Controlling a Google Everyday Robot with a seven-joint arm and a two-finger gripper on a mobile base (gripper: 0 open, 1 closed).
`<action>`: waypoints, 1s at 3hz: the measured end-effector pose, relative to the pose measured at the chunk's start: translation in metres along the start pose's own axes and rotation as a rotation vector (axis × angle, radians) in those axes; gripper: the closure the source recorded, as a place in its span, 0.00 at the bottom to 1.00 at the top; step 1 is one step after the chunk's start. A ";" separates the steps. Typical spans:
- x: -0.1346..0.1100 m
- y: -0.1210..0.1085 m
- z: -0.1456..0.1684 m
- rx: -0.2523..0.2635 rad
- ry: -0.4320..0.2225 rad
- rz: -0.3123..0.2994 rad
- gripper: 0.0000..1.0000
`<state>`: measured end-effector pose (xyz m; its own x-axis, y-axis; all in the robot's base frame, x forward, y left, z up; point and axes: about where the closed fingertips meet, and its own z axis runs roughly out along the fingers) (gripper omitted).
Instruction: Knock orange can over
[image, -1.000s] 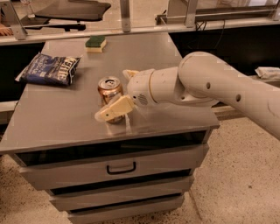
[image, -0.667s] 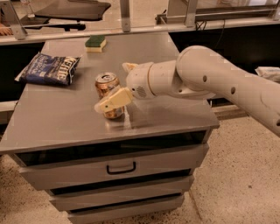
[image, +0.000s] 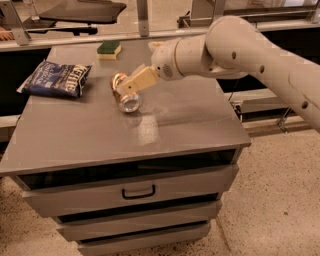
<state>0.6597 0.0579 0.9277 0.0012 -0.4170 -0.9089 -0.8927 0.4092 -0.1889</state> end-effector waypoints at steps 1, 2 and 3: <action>-0.007 -0.023 -0.006 0.023 0.001 0.004 0.00; 0.004 -0.024 -0.021 0.001 0.007 -0.010 0.00; 0.016 -0.021 -0.057 -0.042 0.019 -0.089 0.00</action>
Offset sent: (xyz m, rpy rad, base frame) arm -0.0003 -0.0683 0.0029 -0.0468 -0.0301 0.0404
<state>0.6526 -0.0038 0.9380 0.0728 -0.4657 -0.8820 -0.9075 0.3360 -0.2523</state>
